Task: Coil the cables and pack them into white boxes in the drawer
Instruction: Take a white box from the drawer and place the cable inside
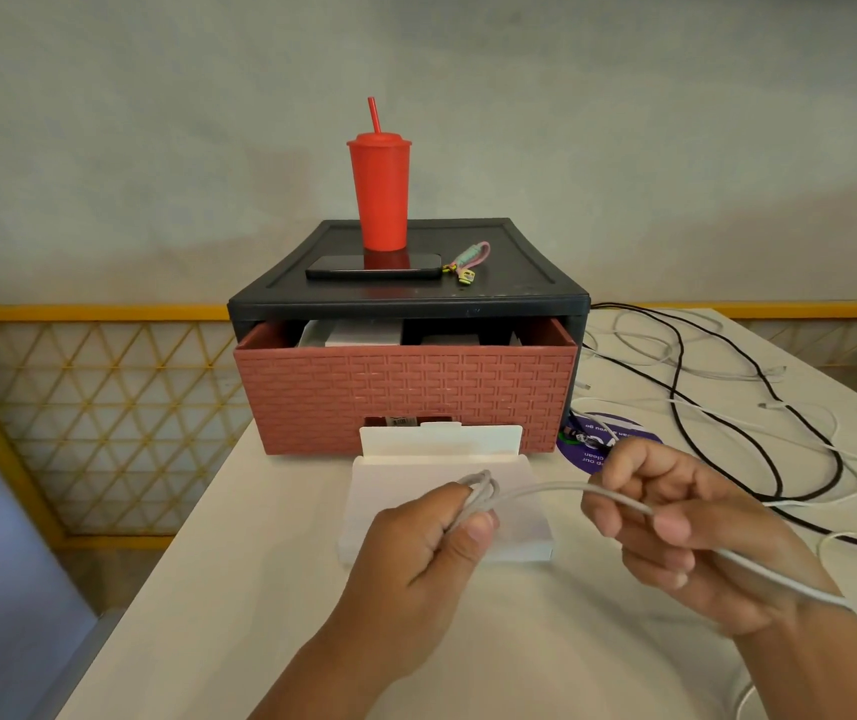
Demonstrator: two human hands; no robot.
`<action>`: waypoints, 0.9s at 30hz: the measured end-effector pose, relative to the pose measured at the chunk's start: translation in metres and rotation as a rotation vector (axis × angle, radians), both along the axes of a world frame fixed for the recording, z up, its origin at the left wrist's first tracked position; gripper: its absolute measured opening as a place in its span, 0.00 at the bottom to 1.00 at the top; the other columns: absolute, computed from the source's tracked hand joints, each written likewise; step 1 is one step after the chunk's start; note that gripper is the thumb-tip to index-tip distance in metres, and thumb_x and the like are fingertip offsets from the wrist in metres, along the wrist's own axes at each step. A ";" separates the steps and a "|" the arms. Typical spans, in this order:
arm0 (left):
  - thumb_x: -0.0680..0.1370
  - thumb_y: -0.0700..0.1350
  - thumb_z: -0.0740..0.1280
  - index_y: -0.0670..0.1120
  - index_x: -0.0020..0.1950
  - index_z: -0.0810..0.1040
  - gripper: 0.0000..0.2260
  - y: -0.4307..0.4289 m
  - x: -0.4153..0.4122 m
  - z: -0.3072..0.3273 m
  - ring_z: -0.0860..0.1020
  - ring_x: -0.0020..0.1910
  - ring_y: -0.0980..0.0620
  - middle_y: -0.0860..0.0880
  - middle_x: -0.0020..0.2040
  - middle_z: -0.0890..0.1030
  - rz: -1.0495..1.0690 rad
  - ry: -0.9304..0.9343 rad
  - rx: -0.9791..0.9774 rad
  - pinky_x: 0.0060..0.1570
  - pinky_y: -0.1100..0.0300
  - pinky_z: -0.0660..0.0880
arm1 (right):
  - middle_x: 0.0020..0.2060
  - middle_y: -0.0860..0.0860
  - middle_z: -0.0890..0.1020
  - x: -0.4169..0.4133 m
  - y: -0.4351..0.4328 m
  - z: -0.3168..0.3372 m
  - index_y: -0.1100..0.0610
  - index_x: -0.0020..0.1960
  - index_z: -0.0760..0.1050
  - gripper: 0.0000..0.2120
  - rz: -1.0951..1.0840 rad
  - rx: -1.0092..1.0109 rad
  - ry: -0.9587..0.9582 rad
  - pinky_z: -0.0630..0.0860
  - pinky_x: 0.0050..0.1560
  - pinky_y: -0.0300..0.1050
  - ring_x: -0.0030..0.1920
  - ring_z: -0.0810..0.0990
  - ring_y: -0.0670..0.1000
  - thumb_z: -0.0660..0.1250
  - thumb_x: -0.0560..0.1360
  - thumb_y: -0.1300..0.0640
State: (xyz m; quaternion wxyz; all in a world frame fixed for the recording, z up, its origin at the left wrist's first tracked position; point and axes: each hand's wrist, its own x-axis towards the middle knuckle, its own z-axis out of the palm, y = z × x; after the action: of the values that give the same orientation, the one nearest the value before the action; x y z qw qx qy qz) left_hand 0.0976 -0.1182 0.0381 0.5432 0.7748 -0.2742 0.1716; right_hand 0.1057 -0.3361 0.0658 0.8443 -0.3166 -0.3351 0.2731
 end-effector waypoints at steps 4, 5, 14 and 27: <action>0.71 0.62 0.56 0.52 0.40 0.78 0.17 0.001 0.003 0.001 0.65 0.28 0.60 0.55 0.25 0.68 0.036 0.114 -0.166 0.32 0.68 0.63 | 0.61 0.73 0.68 0.000 0.002 0.002 0.71 0.62 0.65 0.16 -0.062 0.061 0.027 0.74 0.49 0.45 0.43 0.74 0.53 0.55 0.75 0.74; 0.70 0.62 0.57 0.52 0.38 0.79 0.17 0.001 0.004 0.001 0.65 0.27 0.59 0.55 0.23 0.67 0.025 0.167 -0.233 0.33 0.66 0.65 | 0.63 0.73 0.66 0.000 0.002 0.004 0.71 0.63 0.64 0.16 -0.079 0.063 0.031 0.74 0.50 0.45 0.42 0.72 0.53 0.55 0.75 0.74; 0.71 0.51 0.61 0.43 0.29 0.75 0.15 0.007 0.009 0.018 0.57 0.18 0.57 0.53 0.20 0.57 -0.111 0.738 -0.979 0.26 0.62 0.68 | 0.38 0.59 0.82 0.006 -0.001 -0.013 0.58 0.40 0.81 0.14 -0.405 -0.275 0.017 0.71 0.25 0.35 0.24 0.71 0.43 0.81 0.57 0.58; 0.72 0.50 0.61 0.43 0.30 0.75 0.14 0.017 0.024 0.014 0.57 0.16 0.57 0.53 0.19 0.57 -0.147 0.860 -1.181 0.22 0.64 0.69 | 0.47 0.61 0.80 0.041 -0.016 -0.049 0.62 0.58 0.76 0.13 -0.272 -0.093 0.186 0.78 0.37 0.42 0.36 0.78 0.48 0.66 0.73 0.66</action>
State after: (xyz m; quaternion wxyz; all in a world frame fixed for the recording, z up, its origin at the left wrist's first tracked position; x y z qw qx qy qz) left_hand 0.1215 -0.1008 0.0516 0.9398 0.3315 0.0501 -0.0652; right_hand 0.1465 -0.3520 0.0172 0.8853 -0.3709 -0.1967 0.1998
